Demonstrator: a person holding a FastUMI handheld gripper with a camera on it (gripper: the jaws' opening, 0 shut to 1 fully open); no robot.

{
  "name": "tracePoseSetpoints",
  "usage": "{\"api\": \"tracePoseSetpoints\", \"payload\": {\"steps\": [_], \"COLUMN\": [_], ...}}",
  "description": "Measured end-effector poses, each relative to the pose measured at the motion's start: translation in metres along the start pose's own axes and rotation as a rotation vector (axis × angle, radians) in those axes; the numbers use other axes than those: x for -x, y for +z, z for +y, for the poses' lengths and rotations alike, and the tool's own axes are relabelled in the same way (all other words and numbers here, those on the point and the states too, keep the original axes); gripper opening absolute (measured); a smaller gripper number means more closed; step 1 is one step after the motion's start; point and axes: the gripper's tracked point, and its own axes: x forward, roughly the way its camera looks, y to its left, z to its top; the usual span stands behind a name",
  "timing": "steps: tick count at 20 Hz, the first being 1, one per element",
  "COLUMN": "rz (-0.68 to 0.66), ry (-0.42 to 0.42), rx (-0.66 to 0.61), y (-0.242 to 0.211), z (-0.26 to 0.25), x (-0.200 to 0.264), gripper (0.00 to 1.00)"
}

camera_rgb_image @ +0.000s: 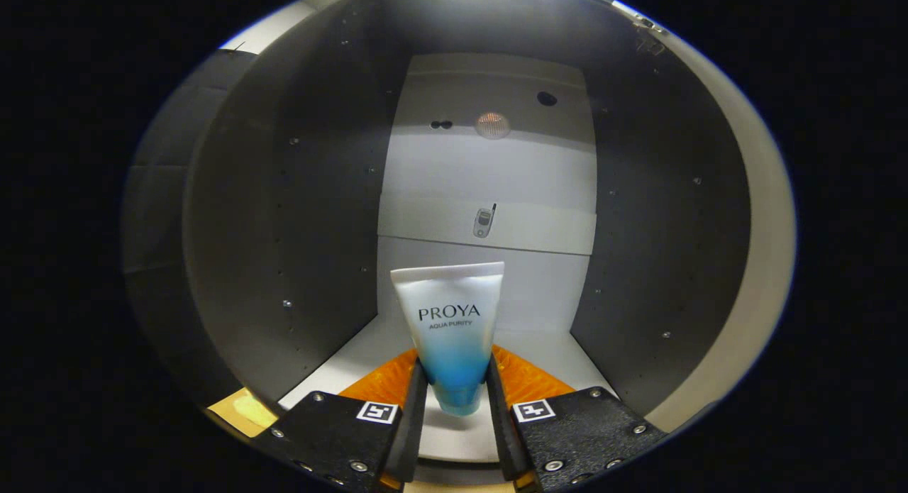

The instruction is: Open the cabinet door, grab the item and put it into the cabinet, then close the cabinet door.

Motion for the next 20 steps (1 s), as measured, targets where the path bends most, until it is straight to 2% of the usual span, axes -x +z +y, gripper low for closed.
{"api": "tracePoseSetpoints", "payload": {"steps": [5,9,13,17,19,20], "rz": [0.045,0.083,0.077,0.091,0.103,0.100], "ry": [0.012,0.012,0.006,0.034,0.034,0.020], "rx": [-0.028,-0.081,-0.106,-0.100,-0.114,-0.115], "y": [-0.026,-0.046,-0.045,-0.049,-0.050,-0.048], "z": [0.004,0.004,0.002,0.010,0.013,0.010], "x": [-0.038,-0.047,-0.049,-0.047,-0.043,-0.041], "gripper": [0.45,0.45,0.45,0.51,0.63,0.73]}}
